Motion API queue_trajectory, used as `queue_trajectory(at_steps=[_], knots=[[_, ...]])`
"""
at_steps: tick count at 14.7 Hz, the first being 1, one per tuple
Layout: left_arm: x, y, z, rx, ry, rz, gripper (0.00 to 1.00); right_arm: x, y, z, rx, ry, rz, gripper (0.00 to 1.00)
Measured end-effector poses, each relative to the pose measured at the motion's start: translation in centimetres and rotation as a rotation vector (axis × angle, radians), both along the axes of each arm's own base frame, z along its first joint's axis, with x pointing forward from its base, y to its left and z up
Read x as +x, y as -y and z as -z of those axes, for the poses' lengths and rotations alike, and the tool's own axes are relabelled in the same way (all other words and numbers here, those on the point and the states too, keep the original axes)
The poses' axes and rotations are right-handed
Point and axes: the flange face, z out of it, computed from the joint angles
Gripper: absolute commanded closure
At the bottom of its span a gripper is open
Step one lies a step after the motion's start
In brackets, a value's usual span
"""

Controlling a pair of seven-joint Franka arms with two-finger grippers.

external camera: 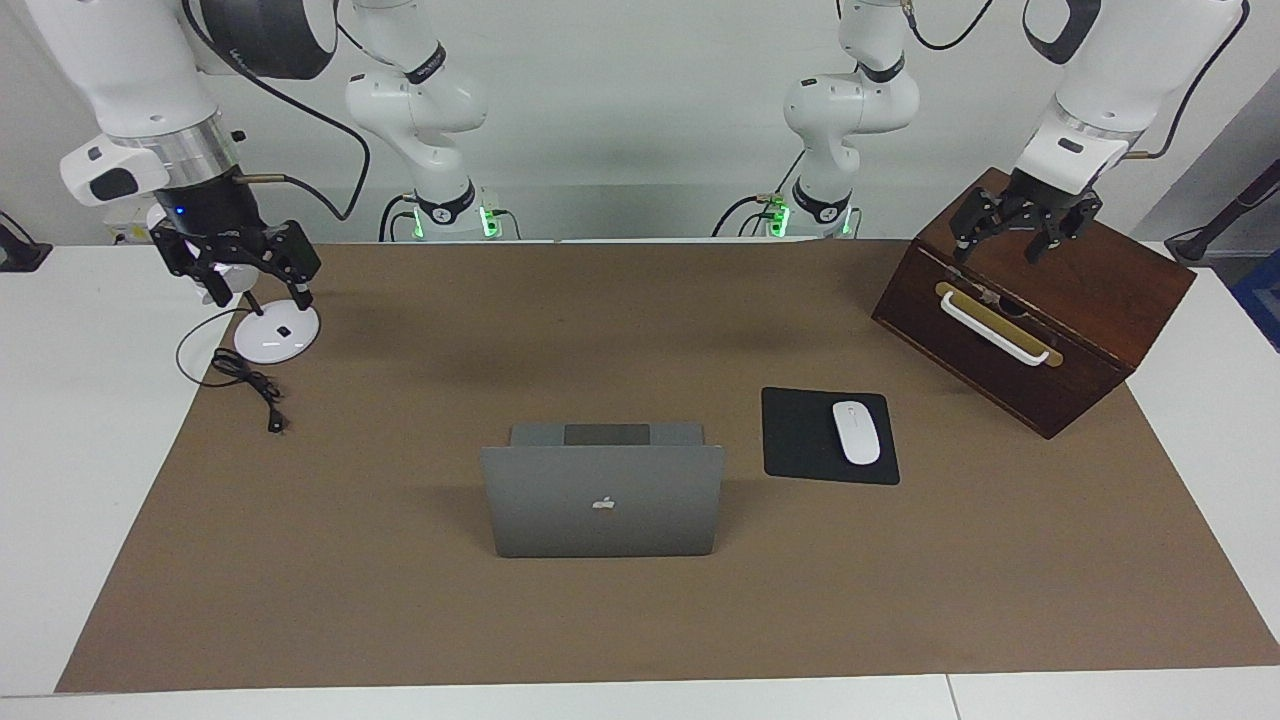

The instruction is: Close laptop with both arms

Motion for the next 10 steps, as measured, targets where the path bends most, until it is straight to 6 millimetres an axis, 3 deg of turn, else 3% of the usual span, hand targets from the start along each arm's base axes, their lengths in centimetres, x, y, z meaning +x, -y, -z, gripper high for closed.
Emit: queue_trajectory(at_steps=[10], knots=[[-0.19,-0.02,-0.34,0.0,0.006,0.0,0.0,-0.03,0.04,0.48,0.001,-0.01,0.0,0.0]])
